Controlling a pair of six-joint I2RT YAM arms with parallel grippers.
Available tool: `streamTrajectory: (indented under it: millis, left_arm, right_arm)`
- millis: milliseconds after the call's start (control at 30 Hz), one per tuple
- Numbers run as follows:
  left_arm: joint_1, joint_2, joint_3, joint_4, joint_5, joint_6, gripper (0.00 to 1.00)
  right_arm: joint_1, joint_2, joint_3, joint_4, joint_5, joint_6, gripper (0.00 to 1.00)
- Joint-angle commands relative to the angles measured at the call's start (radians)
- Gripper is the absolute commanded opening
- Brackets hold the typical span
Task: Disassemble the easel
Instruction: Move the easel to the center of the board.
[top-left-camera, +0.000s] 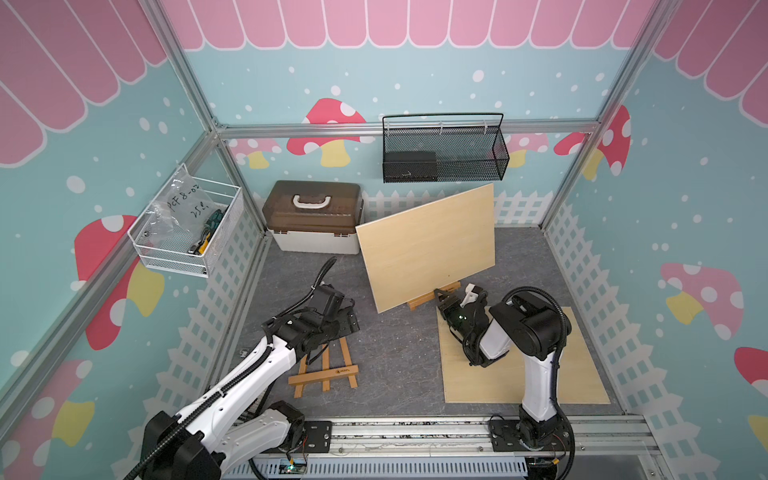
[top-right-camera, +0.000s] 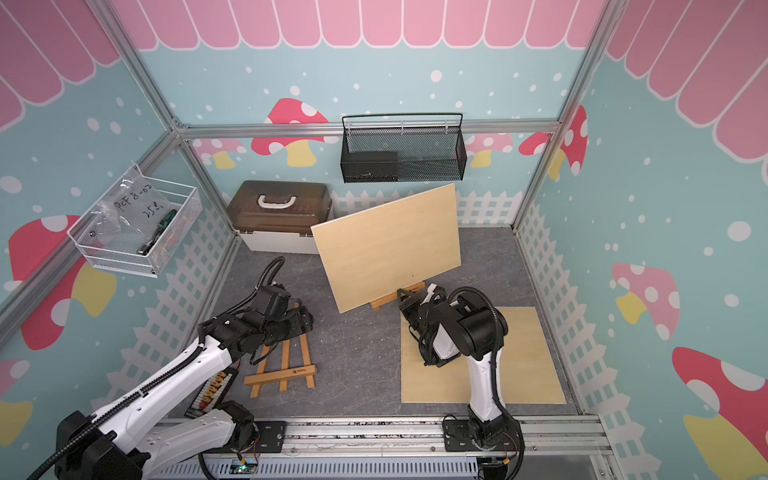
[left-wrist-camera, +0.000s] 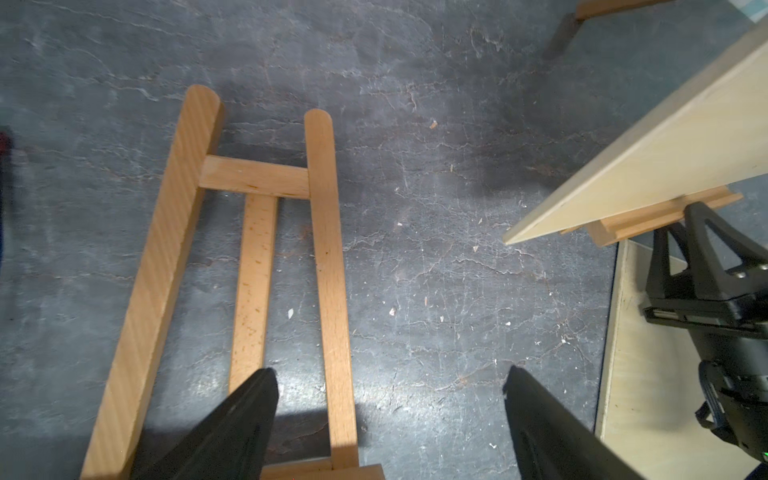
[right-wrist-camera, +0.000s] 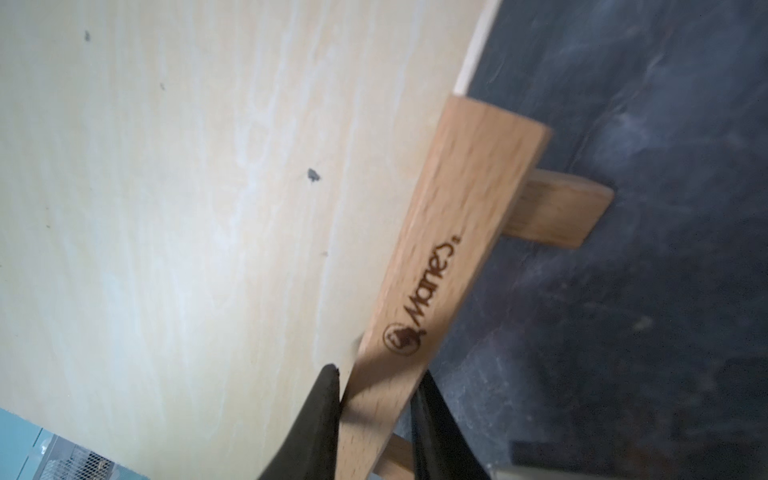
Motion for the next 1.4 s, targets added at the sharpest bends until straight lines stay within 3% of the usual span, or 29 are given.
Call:
streamTrajectory:
  millis: [0,300,500,733,900,1033,1133,1367]
  left_arm:
    - [0.023,-0.052,-0.025,-0.054,-0.022,0.022,0.89]
    - [0.059,-0.144,-0.043,-0.080,0.001,0.070,0.90]
    - [0.059,-0.145,-0.030,-0.094,0.008,0.091,0.90]
    - [0.072,-0.162,-0.028,-0.094,0.017,0.105,0.91]
    - [0.100,-0.176,-0.034,-0.095,0.031,0.120,0.91]
    - [0.116,-0.176,-0.036,-0.094,0.046,0.131,0.91]
    - [0.126,-0.170,-0.036,-0.091,0.054,0.143,0.91]
    - [0.154,-0.164,-0.036,-0.082,0.073,0.160,0.91]
  right_arm:
    - [0.049,-0.031,0.019,0.052,0.021,-0.030,0.23]
    - [0.129,-0.013,0.052,0.043,0.053,-0.004,0.24]
    - [0.131,-0.057,0.043,-0.002,0.040,-0.018,0.37]
    - [0.131,-0.241,0.032,-0.297,-0.025,-0.183,0.46]
    - [0.133,-0.360,0.040,-0.583,-0.092,-0.331,0.42]
    - [0.132,-0.443,0.089,-0.905,-0.119,-0.532,0.35]
    - [0.135,-0.443,0.136,-1.065,-0.136,-0.651,0.33]
    - [0.166,-0.348,0.220,-1.123,-0.120,-0.749,0.31]
